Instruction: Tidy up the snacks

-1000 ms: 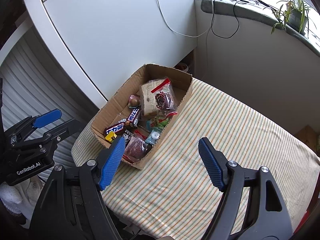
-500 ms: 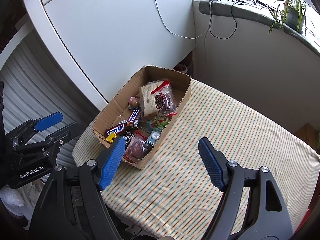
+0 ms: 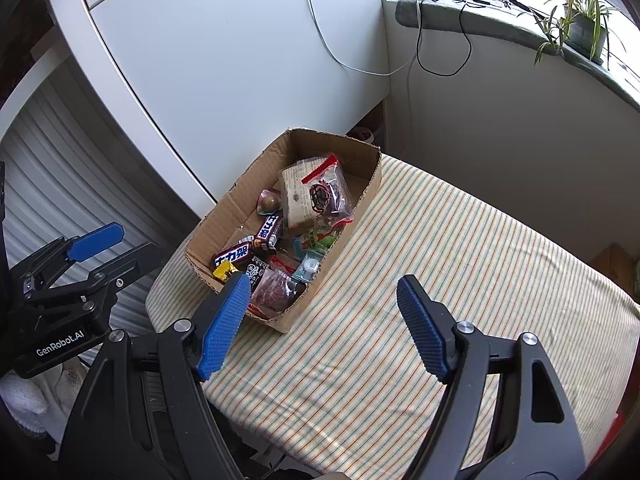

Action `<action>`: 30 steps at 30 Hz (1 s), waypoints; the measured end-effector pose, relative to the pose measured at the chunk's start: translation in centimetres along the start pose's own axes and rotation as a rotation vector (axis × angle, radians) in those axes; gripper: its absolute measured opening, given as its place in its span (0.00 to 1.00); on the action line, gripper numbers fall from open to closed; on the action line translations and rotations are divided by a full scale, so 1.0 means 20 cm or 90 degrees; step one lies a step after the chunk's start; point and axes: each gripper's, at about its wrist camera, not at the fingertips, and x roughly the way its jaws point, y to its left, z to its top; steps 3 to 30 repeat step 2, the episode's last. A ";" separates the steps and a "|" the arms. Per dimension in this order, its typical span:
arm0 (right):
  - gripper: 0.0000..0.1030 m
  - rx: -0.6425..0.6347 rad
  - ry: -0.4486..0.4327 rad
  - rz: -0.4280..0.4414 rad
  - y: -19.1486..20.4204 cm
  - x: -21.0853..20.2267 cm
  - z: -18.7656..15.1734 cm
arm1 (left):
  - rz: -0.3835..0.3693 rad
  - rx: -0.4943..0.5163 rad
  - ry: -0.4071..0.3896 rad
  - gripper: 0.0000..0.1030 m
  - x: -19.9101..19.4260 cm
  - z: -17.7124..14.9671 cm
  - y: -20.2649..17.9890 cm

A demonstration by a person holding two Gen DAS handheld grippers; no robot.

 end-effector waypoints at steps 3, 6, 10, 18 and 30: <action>0.76 0.003 0.000 0.000 0.00 0.01 0.00 | 0.000 0.001 -0.002 0.68 0.00 0.00 0.00; 0.76 0.003 0.000 0.000 0.00 0.01 0.00 | 0.000 0.001 -0.002 0.68 0.00 0.00 0.00; 0.76 0.003 0.000 0.000 0.00 0.01 0.00 | 0.000 0.001 -0.002 0.68 0.00 0.00 0.00; 0.76 0.003 0.000 0.000 0.00 0.01 0.00 | 0.000 0.001 -0.002 0.68 0.00 0.00 0.00; 0.76 0.003 0.000 0.000 0.00 0.01 0.00 | 0.000 0.001 -0.002 0.68 0.00 0.00 0.00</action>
